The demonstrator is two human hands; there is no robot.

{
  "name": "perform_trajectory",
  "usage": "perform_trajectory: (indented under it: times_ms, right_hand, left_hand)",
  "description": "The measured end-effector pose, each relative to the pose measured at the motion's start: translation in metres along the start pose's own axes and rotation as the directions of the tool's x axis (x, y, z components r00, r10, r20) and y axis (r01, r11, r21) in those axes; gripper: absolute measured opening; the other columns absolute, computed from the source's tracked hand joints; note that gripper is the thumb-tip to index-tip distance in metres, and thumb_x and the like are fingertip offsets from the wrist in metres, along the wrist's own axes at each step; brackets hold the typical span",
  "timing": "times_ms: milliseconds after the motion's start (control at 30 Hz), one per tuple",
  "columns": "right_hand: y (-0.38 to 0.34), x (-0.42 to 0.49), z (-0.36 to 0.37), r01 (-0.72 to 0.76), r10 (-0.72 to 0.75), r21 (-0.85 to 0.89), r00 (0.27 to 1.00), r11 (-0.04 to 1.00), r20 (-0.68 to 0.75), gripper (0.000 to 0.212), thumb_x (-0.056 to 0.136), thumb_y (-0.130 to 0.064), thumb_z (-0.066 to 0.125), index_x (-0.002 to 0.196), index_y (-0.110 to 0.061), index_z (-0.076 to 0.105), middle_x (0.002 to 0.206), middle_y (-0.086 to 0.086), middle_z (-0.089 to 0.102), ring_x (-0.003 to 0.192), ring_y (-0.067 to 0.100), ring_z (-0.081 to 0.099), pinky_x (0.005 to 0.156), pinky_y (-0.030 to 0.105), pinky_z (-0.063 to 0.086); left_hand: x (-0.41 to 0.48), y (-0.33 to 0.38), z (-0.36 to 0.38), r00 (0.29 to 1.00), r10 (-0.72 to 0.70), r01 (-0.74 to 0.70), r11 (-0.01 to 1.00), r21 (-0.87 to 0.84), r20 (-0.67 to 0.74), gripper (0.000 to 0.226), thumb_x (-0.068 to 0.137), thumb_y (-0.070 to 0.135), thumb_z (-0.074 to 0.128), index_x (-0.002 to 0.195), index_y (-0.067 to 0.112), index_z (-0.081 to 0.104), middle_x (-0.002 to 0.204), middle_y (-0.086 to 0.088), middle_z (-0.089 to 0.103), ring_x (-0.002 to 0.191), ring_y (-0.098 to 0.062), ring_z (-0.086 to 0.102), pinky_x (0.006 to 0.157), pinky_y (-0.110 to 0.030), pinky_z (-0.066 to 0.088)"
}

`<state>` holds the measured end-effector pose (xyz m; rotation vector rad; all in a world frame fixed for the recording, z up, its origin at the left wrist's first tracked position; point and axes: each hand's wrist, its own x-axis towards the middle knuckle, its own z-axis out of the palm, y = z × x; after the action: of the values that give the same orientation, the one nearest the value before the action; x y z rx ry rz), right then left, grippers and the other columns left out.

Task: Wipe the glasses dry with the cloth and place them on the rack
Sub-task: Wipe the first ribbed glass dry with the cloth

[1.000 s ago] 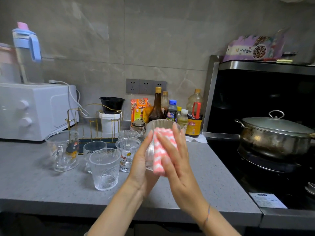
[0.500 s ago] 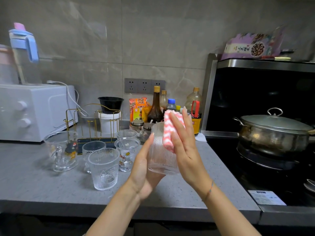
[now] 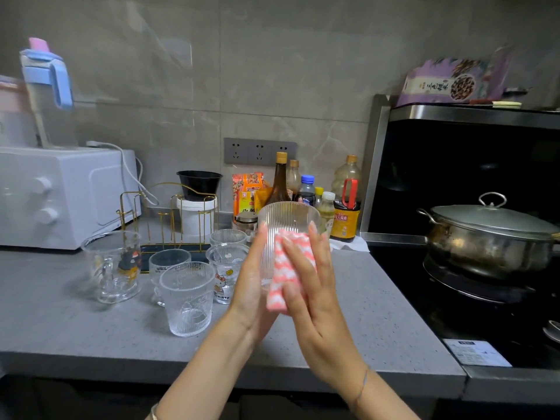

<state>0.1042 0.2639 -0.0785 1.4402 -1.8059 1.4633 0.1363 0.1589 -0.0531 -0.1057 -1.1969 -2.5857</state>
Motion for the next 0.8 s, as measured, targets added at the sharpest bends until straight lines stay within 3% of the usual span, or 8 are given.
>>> perform_trajectory:
  times_ms: [100,200,400,533,667,800]
  right_hand:
    - [0.001,0.02,-0.009,-0.025,0.027,0.035,0.998,0.999,-0.052,0.048,0.099,-0.049,0.027,0.146,-0.042,0.026,0.159,-0.021,-0.002,0.147,0.007,-0.01,0.119,0.051,0.006]
    - [0.004,0.042,-0.021,-0.099,0.105,0.09,0.992,0.991,-0.067,0.046,0.096,-0.048,0.029,0.143,-0.05,0.026,0.156,-0.028,0.0,0.145,-0.001,-0.009,0.12,0.048,0.006]
    - [0.006,0.037,-0.014,-0.086,0.091,0.185,0.996,0.979,-0.016,0.047,0.1,-0.038,0.03,0.147,-0.043,0.026,0.156,-0.027,0.001,0.147,0.006,-0.003,0.11,0.059,0.03]
    - [0.003,0.013,-0.002,-0.049,0.046,0.136,0.999,0.989,0.027,0.047,0.1,-0.042,0.029,0.148,-0.04,0.026,0.158,-0.023,-0.004,0.147,0.006,-0.009,0.117,0.056,0.014]
    - [0.004,-0.006,0.005,-0.04,0.036,0.106,0.998,0.994,0.043,0.047,0.1,-0.045,0.029,0.146,-0.043,0.026,0.159,-0.02,-0.006,0.147,0.008,-0.009,0.118,0.055,0.011]
    - [0.006,0.006,-0.002,-0.051,0.05,0.074,0.999,0.996,0.014,0.048,0.1,-0.048,0.026,0.147,-0.039,0.029,0.159,-0.021,-0.002,0.148,0.008,-0.007,0.119,0.053,0.009]
  left_hand:
    - [-0.003,-0.002,0.0,0.999,0.035,-0.033,0.996,0.081,-0.022,0.059,0.089,0.056,0.049,0.129,0.014,0.063,0.131,-0.015,0.062,0.123,-0.029,0.057,0.109,-0.047,0.037]
    - [-0.008,-0.004,0.0,0.998,0.05,-0.043,0.981,0.188,-0.035,0.057,0.084,0.059,0.051,0.123,0.02,0.068,0.123,-0.016,0.067,0.105,-0.026,0.062,0.094,-0.045,0.045]
    - [-0.011,0.0,-0.001,0.997,0.078,-0.069,0.971,0.229,-0.03,0.055,0.085,0.06,0.055,0.123,0.021,0.066,0.116,-0.014,0.07,0.102,-0.026,0.066,0.096,-0.048,0.048]
    - [-0.008,0.005,0.002,0.996,0.076,-0.069,0.99,0.124,-0.049,0.057,0.087,0.057,0.048,0.118,0.013,0.067,0.114,-0.012,0.072,0.103,-0.024,0.07,0.091,-0.04,0.05]
    - [-0.001,0.007,0.0,0.998,0.026,-0.022,0.998,0.065,-0.061,0.068,0.084,0.065,0.049,0.115,0.009,0.071,0.12,-0.015,0.068,0.109,-0.025,0.067,0.096,-0.038,0.05]
    - [0.0,0.0,0.0,1.0,-0.001,0.002,0.999,0.044,-0.029,0.071,0.086,0.063,0.046,0.128,0.009,0.06,0.128,-0.014,0.064,0.12,-0.026,0.061,0.102,-0.04,0.043]
